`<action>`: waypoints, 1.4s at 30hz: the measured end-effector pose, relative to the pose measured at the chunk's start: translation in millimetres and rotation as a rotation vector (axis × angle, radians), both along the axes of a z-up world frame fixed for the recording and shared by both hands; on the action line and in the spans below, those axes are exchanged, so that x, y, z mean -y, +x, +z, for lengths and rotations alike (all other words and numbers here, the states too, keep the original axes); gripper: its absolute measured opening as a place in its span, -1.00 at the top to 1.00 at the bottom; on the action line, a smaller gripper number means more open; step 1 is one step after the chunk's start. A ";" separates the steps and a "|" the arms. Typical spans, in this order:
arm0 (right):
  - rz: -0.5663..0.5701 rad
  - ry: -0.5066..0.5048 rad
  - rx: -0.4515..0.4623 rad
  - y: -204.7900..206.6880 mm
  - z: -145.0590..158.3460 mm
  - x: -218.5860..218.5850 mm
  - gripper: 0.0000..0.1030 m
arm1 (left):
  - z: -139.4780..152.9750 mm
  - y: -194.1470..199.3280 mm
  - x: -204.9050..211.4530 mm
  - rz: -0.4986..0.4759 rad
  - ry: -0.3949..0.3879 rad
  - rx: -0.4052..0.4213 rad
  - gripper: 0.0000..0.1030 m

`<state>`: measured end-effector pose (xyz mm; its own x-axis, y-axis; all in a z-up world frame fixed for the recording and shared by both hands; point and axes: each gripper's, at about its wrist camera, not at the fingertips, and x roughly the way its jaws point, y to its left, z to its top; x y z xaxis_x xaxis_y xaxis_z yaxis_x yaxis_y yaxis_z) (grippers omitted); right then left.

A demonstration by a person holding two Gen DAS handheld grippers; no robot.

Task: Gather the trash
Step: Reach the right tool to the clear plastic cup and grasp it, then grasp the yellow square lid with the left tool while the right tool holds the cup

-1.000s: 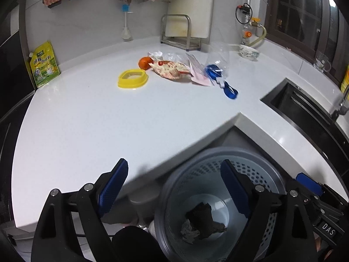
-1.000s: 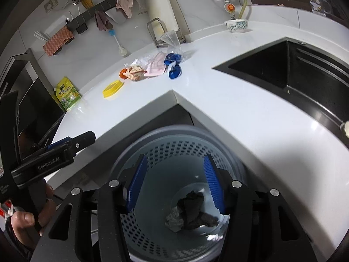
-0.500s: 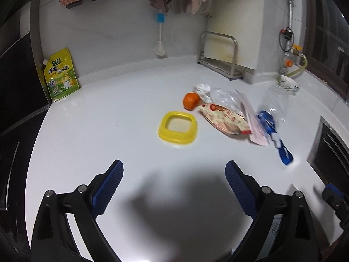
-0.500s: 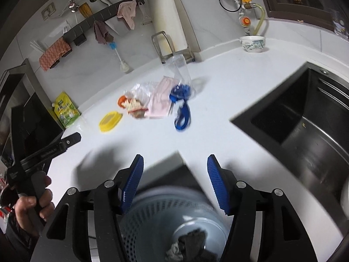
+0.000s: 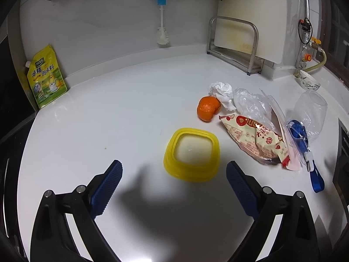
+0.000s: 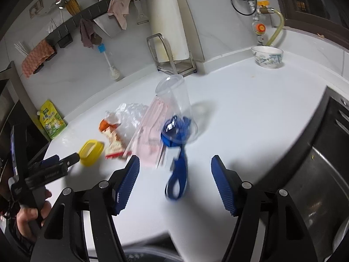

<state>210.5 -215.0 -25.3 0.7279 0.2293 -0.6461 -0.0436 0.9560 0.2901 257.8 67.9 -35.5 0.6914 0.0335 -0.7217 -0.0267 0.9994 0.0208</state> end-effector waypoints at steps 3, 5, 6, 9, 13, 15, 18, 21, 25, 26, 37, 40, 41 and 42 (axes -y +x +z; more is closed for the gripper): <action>0.010 -0.022 -0.003 19.2 -0.3 -2.8 -0.32 | -1.9 6.0 -0.3 -0.001 -0.008 -0.008 -0.83; 0.012 -0.043 -0.009 31.1 -1.4 -4.3 -0.33 | -3.0 8.5 -0.1 -0.003 -0.009 -0.011 -0.83; 0.013 -0.048 -0.012 38.1 -2.1 -4.5 -0.33 | -3.2 9.5 0.1 -0.003 -0.008 -0.012 -0.83; 0.018 -0.062 -0.022 54.7 -4.5 -6.6 -0.33 | -4.9 12.4 1.5 -0.005 -0.007 -0.017 -0.83; 0.027 -0.080 -0.032 74.5 -8.9 -9.3 -0.33 | -6.0 13.4 0.7 -0.005 -0.012 -0.018 -0.83; 0.027 -0.079 -0.036 83.8 -10.5 -9.0 -0.33 | -5.8 13.2 -1.0 0.000 -0.019 -0.019 -0.83; 0.026 -0.070 -0.029 95.9 -11.0 -6.6 -0.33 | -4.4 12.8 -4.0 0.011 -0.026 -0.017 -0.83; 0.033 -0.079 -0.010 105.1 -9.8 -5.4 -0.33 | -4.9 12.9 -6.1 0.027 -0.027 -0.019 -0.83; 0.049 -0.067 0.019 110.6 -8.9 -2.2 -0.33 | -7.9 15.9 -6.4 0.040 -0.021 -0.034 -0.83; 0.053 -0.069 0.026 110.6 -9.0 -1.7 -0.33 | -9.1 16.5 -6.1 0.042 -0.017 -0.038 -0.83; 0.100 -0.088 0.030 111.8 -10.2 -13.7 0.18 | -14.5 18.6 4.1 0.022 0.013 -0.046 -0.83; 0.107 -0.086 0.038 110.3 -9.6 -16.0 0.28 | -12.9 17.5 5.8 0.020 0.013 -0.043 -0.83; 0.110 -0.081 0.044 109.4 -8.9 -16.4 0.29 | -12.1 17.1 6.2 0.018 0.013 -0.041 -0.83; 0.112 -0.080 0.050 108.5 -8.1 -16.8 0.30 | -11.5 16.8 6.4 0.019 0.013 -0.039 -0.83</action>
